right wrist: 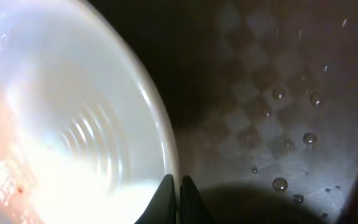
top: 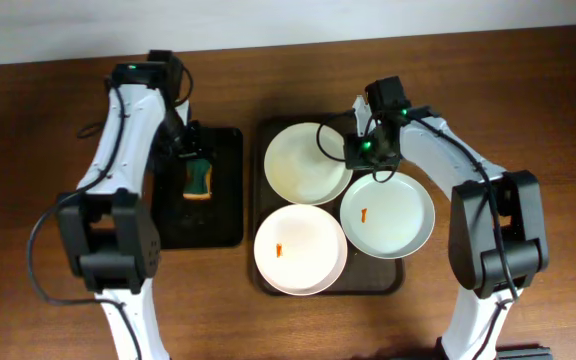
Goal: Clean dirty plates on tray and stack at the side
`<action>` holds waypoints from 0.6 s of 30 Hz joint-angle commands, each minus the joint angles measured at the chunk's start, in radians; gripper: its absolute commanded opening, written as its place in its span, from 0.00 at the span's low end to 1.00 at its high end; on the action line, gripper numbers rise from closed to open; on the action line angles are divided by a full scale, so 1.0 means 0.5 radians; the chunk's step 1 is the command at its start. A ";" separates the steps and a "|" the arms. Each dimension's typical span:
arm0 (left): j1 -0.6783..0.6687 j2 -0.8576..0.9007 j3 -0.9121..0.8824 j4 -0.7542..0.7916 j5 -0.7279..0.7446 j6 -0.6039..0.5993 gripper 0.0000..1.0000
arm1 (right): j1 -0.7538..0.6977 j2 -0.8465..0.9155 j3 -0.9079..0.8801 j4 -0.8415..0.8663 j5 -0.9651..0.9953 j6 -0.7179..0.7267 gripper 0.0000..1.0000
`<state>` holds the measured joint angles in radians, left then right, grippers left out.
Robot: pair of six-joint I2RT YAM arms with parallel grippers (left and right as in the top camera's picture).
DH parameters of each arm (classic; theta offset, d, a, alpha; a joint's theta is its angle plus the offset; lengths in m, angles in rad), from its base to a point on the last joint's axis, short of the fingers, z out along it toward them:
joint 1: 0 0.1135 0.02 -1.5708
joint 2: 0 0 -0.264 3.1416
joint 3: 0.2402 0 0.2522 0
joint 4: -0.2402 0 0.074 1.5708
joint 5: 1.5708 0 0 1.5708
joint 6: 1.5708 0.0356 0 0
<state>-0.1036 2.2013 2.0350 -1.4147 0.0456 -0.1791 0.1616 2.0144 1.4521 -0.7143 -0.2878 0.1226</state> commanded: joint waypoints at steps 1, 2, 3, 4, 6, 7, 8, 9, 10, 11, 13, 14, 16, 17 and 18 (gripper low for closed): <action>0.038 -0.553 0.012 -0.008 0.044 0.040 1.00 | 0.056 -0.105 0.340 -0.295 -0.096 -0.137 0.04; 0.039 -0.632 0.012 -0.008 0.043 0.040 1.00 | 0.081 -0.105 0.417 -0.372 -0.091 -0.151 0.04; 0.040 -0.729 0.012 -0.009 0.042 0.040 1.00 | 0.127 -0.105 0.516 -0.459 -0.082 -0.158 0.04; 0.039 -0.833 0.012 -0.011 0.037 0.040 1.00 | 0.179 -0.105 0.599 -0.510 -0.081 -0.157 0.04; 0.039 -0.990 0.012 -0.030 0.037 0.040 1.00 | 0.298 -0.105 0.672 -0.495 -0.063 -0.154 0.04; 0.039 -1.076 0.012 -0.042 0.037 0.040 1.00 | 0.370 -0.105 0.675 -0.446 -0.002 -0.122 0.04; 0.039 -1.131 0.012 -0.053 0.037 0.040 1.00 | 0.441 -0.098 0.675 -0.394 0.076 -0.111 0.04; 0.039 -1.189 0.012 -0.062 0.037 0.040 1.00 | 0.497 -0.089 0.675 -0.348 0.155 -0.111 0.04; 0.039 -1.239 0.012 -0.070 0.037 0.040 1.00 | 0.569 -0.076 0.675 -0.285 0.284 -0.111 0.04; 0.039 -1.279 0.012 -0.078 0.036 0.041 1.00 | 0.639 -0.056 0.675 -0.221 0.446 -0.112 0.04; 0.039 -1.389 0.012 -0.085 0.031 0.041 1.00 | 0.786 -0.018 0.667 -0.085 0.835 -0.112 0.04; 0.039 -1.429 0.012 -0.087 0.012 0.041 1.00 | 0.836 -0.007 0.665 -0.044 0.964 -0.112 0.04; 0.039 -1.516 0.012 -0.093 -0.063 0.040 1.00 | 0.932 -0.007 0.666 0.028 1.246 -0.113 0.04; 0.039 -1.549 0.012 -0.092 -0.069 0.040 1.00 | 0.983 -0.011 0.667 0.051 1.405 -0.130 0.04; 0.039 -1.572 0.012 -0.093 -0.069 0.040 1.00 | 1.039 -0.011 0.667 0.070 1.585 -0.134 0.04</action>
<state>-0.0845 1.4780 2.0418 -1.4567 0.0395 -0.1753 0.6235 2.0014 1.7710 -0.7029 0.1722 0.0589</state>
